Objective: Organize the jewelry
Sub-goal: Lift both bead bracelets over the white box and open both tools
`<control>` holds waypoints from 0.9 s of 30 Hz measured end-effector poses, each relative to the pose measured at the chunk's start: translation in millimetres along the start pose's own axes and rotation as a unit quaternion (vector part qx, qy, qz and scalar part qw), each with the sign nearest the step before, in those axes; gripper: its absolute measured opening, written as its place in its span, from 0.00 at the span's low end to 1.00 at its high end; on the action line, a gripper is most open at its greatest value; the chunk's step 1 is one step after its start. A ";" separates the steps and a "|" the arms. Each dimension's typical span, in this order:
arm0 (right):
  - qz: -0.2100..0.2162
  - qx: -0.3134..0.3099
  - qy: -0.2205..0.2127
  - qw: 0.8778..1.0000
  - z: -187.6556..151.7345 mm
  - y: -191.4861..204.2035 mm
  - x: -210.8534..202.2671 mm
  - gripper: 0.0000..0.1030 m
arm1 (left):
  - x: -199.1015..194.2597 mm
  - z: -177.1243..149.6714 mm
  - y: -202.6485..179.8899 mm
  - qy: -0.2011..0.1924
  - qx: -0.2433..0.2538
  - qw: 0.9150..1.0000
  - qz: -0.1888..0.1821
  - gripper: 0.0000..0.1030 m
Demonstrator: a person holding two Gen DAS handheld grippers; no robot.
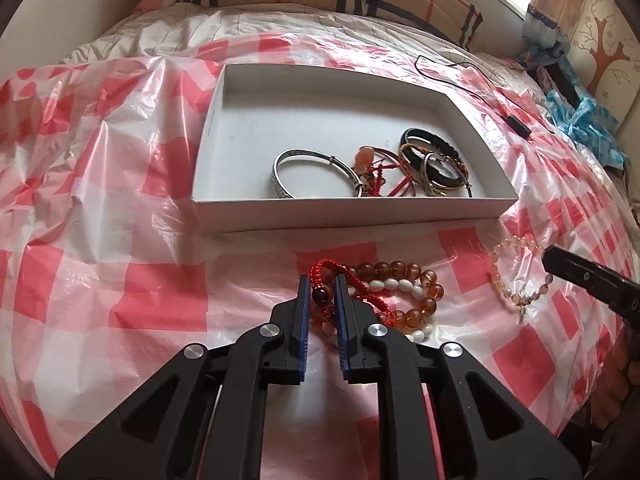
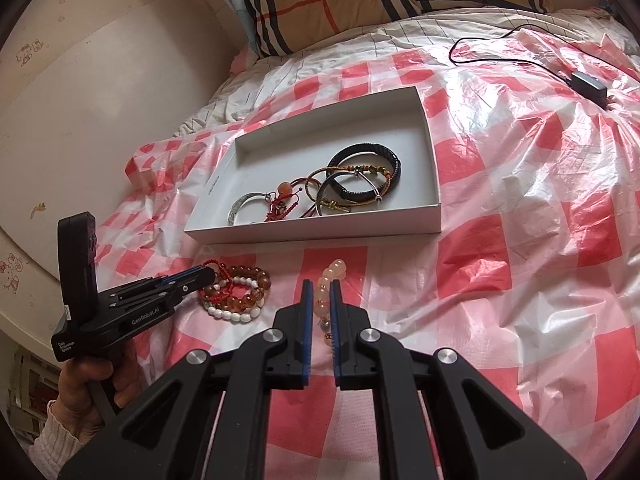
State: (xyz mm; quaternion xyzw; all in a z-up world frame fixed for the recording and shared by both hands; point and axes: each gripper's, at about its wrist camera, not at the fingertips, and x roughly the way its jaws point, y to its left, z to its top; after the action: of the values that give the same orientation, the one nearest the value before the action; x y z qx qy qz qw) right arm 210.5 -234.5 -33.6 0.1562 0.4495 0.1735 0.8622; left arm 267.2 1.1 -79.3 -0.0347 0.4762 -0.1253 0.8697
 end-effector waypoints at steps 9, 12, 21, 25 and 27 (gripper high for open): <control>0.011 0.013 -0.008 1.000 0.7 -4.4 -3.9 0.08 | -5.8 1.0 -2.1 -0.015 0.010 1.000 0.002 0.07; 0.016 0.011 -0.014 1.000 2.0 -2.1 -9.3 0.08 | -9.4 1.0 -5.4 -0.022 0.024 0.999 0.016 0.07; 0.027 0.012 -0.025 0.999 6.4 1.8 -18.7 0.08 | -20.4 3.5 -0.6 -0.035 0.004 0.999 -0.038 0.07; 0.034 0.012 -0.037 0.999 10.4 5.6 -27.5 0.08 | -32.6 7.4 -1.2 -0.061 -0.009 0.996 -0.066 0.07; 0.037 0.010 -0.042 0.998 13.7 8.0 -30.7 0.08 | -39.5 10.5 -5.9 -0.074 -0.007 0.995 -0.072 0.07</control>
State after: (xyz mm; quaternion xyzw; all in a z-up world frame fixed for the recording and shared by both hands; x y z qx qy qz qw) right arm 204.1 -242.4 -0.6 0.1886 0.4083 0.1937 0.8719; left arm 254.6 4.7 -40.1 -0.0840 0.4076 -0.1815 0.8910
